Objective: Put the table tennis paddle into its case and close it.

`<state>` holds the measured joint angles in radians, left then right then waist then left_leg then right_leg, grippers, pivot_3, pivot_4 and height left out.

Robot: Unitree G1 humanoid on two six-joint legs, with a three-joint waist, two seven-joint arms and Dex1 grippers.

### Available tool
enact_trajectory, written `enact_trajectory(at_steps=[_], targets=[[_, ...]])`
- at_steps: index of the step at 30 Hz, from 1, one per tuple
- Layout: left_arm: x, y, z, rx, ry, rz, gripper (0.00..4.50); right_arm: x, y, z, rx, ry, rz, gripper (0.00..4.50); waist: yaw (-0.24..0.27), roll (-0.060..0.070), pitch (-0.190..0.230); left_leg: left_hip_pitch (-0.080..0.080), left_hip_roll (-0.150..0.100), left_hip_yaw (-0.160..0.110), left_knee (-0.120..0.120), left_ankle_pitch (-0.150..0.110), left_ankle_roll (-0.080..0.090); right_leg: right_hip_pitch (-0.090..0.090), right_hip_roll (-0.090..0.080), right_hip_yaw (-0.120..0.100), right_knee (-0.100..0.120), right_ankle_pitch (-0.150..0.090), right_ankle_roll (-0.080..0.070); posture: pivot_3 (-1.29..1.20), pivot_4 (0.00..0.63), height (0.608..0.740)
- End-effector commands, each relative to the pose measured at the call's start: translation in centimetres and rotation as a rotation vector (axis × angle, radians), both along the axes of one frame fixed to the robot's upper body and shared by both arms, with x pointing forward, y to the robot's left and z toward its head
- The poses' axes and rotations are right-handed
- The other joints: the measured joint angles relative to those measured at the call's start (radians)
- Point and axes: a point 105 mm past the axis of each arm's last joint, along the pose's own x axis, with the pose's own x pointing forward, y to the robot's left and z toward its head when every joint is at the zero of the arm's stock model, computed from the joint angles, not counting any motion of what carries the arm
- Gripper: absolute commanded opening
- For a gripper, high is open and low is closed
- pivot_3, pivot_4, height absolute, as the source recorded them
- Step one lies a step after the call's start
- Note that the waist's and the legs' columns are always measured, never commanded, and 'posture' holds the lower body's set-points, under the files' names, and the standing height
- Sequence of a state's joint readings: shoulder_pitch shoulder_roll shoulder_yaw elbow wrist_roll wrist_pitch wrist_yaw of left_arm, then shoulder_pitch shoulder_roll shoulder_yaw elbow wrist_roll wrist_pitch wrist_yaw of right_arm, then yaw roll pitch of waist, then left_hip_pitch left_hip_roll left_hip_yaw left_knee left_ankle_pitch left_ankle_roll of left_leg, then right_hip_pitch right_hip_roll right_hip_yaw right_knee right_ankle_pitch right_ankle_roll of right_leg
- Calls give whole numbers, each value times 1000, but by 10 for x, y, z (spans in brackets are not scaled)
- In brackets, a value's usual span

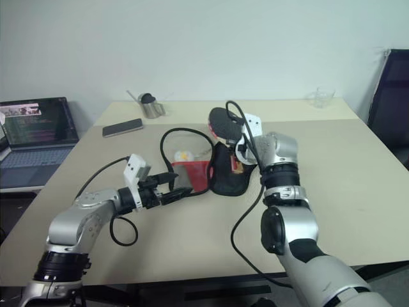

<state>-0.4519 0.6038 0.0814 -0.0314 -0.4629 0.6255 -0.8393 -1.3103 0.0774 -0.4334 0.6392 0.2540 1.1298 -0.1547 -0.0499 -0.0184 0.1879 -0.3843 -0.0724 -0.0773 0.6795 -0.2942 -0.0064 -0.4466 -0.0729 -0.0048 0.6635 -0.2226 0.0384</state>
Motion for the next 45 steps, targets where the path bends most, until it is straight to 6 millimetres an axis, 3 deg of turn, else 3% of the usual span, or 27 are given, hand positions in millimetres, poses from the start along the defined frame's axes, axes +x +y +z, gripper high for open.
enact_trajectory(at_steps=[1,5,9,14,25,45], targets=[[-2,-5,13,-1,-53,-20,4500,-2,12,20,57,-44,-3,1090,-2,0,0,0,0,0,0,0,0,0,0,0,0,0,0,0,150,740],[-2,-6,12,1,-51,-20,4500,-3,21,4,36,-5,-21,1090,-6,0,0,0,0,0,0,0,0,0,0,0,0,0,0,0,150,740],[-4,-6,11,1,-46,-18,4500,1,12,-12,-39,20,-95,1090,-7,0,0,0,0,0,0,0,0,0,0,0,0,0,0,0,150,740],[-6,-5,10,2,-41,-15,4500,4,6,-11,-94,10,-143,1090,-7,0,0,0,0,0,0,0,0,0,0,1,0,0,0,0,150,740],[-6,-6,9,2,-35,-14,4500,4,19,-11,-55,25,-156,1090,-7,0,0,0,0,0,0,0,0,0,0,1,0,0,0,0,150,740],[-8,-4,8,4,-32,-5,4500,10,4,-18,-142,24,-248,1090,-7,0,0,0,0,0,0,0,0,0,1,1,0,0,0,0,150,740]])
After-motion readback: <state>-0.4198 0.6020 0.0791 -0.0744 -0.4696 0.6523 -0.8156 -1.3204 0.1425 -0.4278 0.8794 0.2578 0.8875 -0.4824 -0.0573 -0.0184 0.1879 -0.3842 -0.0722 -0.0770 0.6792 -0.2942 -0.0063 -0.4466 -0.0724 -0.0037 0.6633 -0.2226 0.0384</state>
